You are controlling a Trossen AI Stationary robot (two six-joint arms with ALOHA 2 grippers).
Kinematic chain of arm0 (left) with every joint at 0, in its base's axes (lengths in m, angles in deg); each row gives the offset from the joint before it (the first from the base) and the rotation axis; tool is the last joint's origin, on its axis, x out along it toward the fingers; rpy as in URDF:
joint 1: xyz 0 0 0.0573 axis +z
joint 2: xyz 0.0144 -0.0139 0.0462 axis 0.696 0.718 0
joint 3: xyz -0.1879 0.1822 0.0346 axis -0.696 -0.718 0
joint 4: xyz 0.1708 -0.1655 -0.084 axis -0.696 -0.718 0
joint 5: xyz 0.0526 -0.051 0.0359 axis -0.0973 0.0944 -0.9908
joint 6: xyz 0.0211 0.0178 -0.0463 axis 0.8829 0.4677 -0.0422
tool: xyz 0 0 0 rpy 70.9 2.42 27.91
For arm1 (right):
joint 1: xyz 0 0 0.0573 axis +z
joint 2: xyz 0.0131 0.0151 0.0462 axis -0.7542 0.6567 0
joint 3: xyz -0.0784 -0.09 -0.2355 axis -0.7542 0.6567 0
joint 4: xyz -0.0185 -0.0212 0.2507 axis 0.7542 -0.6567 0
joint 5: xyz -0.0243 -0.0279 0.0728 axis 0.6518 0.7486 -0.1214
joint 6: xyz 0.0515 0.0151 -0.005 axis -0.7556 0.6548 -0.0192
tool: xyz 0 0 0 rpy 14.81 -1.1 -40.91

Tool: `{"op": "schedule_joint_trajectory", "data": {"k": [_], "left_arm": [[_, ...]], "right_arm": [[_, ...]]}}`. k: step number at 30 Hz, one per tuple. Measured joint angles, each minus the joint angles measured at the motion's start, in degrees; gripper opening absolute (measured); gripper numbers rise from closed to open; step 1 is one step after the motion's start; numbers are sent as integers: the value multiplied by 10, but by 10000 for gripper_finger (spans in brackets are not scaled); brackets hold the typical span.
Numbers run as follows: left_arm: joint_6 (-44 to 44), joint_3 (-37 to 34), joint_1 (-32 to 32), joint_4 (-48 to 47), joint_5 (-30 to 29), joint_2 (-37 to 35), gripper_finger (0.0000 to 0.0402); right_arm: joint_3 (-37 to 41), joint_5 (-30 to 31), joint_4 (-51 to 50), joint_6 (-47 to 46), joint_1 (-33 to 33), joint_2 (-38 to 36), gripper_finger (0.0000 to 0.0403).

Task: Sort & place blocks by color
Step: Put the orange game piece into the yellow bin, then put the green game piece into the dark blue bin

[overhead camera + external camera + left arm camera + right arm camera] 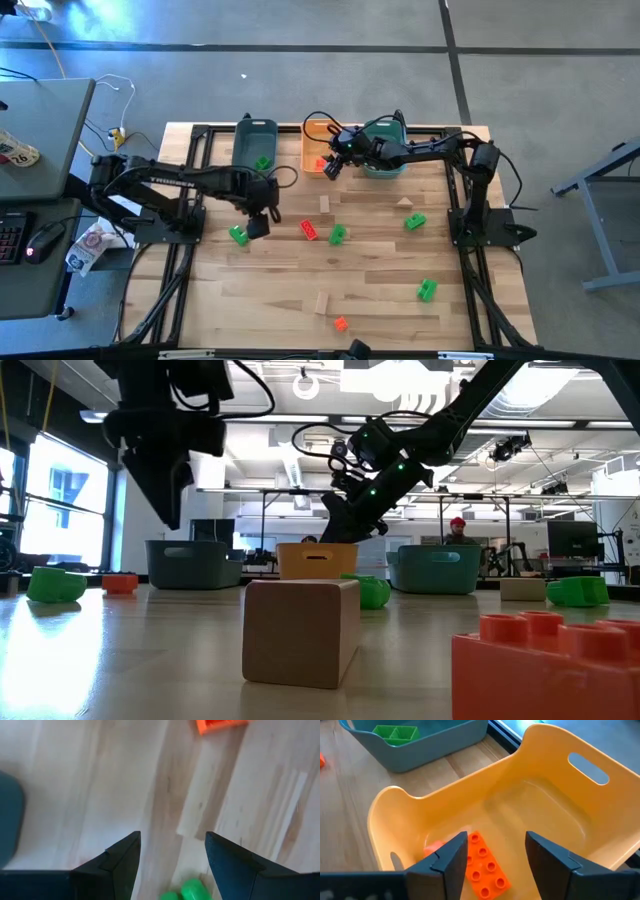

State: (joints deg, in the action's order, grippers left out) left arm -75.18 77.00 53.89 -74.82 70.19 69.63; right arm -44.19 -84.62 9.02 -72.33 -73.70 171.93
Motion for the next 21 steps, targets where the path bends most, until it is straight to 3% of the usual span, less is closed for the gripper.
{"op": "schedule_joint_trajectory", "data": {"k": [21], "left_arm": [[224, 0, -113, -111, 6, 0, 209]], "right_arm": [[0, -3, -11, 16, 48, -99, 188]]}}
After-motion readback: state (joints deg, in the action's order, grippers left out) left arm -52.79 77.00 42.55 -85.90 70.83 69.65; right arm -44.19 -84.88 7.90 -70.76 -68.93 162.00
